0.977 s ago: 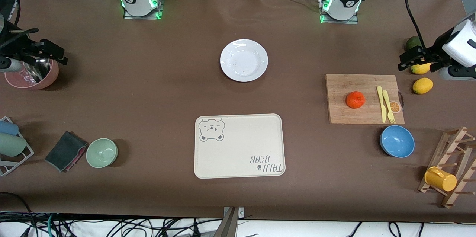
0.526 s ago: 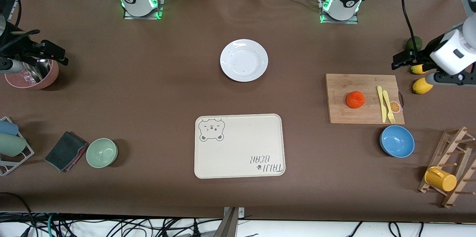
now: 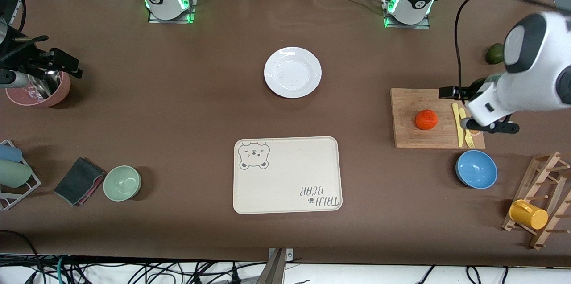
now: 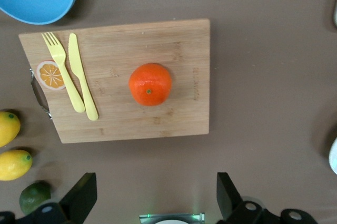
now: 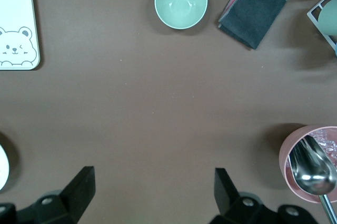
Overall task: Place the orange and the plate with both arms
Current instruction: 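Reach the left gripper down to the orange on the cutting board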
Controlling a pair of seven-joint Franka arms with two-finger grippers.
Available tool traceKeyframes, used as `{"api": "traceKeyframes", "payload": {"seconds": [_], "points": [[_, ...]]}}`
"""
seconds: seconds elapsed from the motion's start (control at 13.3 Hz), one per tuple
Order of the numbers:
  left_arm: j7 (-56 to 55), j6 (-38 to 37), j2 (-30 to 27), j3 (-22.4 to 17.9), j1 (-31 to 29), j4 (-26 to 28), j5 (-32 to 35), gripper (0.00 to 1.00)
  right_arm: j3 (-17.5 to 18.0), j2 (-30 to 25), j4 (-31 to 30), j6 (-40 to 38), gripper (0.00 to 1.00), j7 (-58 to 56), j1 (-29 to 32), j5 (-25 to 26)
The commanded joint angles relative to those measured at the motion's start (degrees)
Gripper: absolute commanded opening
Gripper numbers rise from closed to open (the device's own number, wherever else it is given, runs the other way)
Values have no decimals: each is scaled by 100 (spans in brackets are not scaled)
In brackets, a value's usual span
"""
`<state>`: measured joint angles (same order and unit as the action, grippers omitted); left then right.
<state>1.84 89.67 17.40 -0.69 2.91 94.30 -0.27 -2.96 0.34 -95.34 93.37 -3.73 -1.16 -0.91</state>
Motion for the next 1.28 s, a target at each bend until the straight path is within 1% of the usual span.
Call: {"api": "traceKeyframes", "payload": {"seconds": [0.0,0.15,0.23,0.3,0.6,1.2], "points": [[115,522,360,8,34,244,194,100,23,-60,-11,-64,100,-84,2,-32],[97,1364,352,8,34,990,185,100,32,-51,-20,-47,100,-84,2,-32],[62,1969,413,8,52,1368,150,100,32,-34,-20,-12,100,-84,2,-32],[62,2219,535,16,52,1485,141,100,32,-25,-20,-3,100,-84,2,-32],[88,2309,835,17,-71,1451,115,100,23,-16,-20,32,100,-84,-42,-23],[141,2406,1222,17,-220,1328,115,100,23,-16,-20,15,100,-84,-42,-23]]}}
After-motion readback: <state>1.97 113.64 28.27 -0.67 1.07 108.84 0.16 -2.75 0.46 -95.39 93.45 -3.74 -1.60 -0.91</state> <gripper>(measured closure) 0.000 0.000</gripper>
